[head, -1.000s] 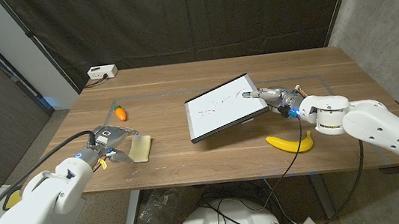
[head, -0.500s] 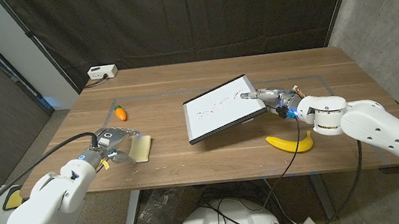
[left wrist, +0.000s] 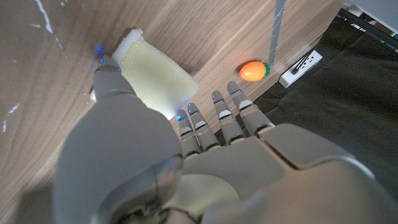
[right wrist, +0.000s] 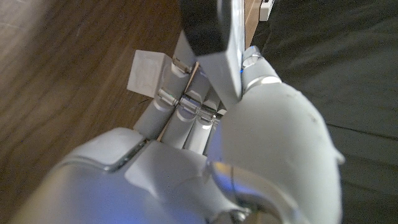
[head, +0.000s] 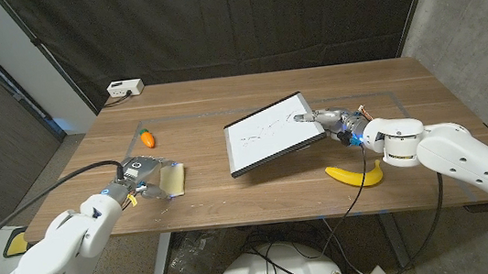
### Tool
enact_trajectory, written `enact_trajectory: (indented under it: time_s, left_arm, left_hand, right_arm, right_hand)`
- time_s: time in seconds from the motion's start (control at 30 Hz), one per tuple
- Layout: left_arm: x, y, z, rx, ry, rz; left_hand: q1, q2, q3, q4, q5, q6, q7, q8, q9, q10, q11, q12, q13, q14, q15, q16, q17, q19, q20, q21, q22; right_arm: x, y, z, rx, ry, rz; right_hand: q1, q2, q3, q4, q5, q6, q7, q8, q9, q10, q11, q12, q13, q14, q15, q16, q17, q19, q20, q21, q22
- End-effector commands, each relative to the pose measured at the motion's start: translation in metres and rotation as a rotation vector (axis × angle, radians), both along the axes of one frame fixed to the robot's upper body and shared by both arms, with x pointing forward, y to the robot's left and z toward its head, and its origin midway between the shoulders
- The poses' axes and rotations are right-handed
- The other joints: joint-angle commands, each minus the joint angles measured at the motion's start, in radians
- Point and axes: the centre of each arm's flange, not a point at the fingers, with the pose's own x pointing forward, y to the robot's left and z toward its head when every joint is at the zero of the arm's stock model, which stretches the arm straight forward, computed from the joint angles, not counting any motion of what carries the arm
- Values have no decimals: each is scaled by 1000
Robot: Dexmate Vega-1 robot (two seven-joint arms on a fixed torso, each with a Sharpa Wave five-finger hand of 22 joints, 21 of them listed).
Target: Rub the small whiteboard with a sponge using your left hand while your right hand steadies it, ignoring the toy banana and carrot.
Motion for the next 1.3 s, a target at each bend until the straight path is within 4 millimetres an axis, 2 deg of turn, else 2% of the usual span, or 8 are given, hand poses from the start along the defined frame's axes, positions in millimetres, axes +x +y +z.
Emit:
enact_trajectory:
  time_s: [0.03,0.3,0.63,1.07,1.3]
  left_arm:
    - [4,-4,-6,2,11,-13]
    - [9,-6,-9,1,29,-18]
    - [21,-14,-27,-2,66,-64]
    - [24,-13,-30,-22,94,-49]
    - [32,-17,-34,-30,115,-59]
  left_hand:
    - [8,17,-9,-1,4,22,-4,11,2,27,-1,8,3,18,-126,6,3,-3,0,-2,5]
    - [19,29,-8,0,5,62,-5,22,2,61,-2,13,2,30,-130,8,3,-3,-2,-2,5]
    - [26,36,-7,-1,5,61,-8,18,1,64,-3,9,1,27,-123,5,3,-6,1,-3,5]
    - [38,50,-3,-1,6,76,-7,20,1,76,-2,9,1,40,-125,7,4,-4,0,-3,6]
    - [42,55,-4,0,4,101,-4,26,0,96,-1,11,1,41,-126,6,3,-7,1,-4,6]
  right_arm:
    - [-1,0,-1,-1,7,-5]
    - [-3,0,1,-7,9,-9]
    - [-8,2,2,-23,13,-19]
    - [-10,1,2,-26,18,-21]
    - [-11,3,3,-29,22,-22]
  right_hand:
    - [114,103,5,-2,3,6,2,-1,1,9,-4,-5,1,52,-47,10,2,-9,-4,6,6]
    - [113,104,5,-2,3,5,1,-1,2,9,-4,-6,1,52,-47,12,2,-12,-4,9,6]
    - [114,105,6,-2,4,4,1,-1,3,8,-1,-7,1,50,-47,13,1,-15,-4,13,7]
    - [113,105,7,-2,4,4,4,-1,3,9,-5,-8,1,50,-46,14,0,-19,-4,18,9]
    - [113,105,8,-2,4,3,0,-1,4,7,-4,-9,2,50,-46,15,0,-22,-4,20,10]
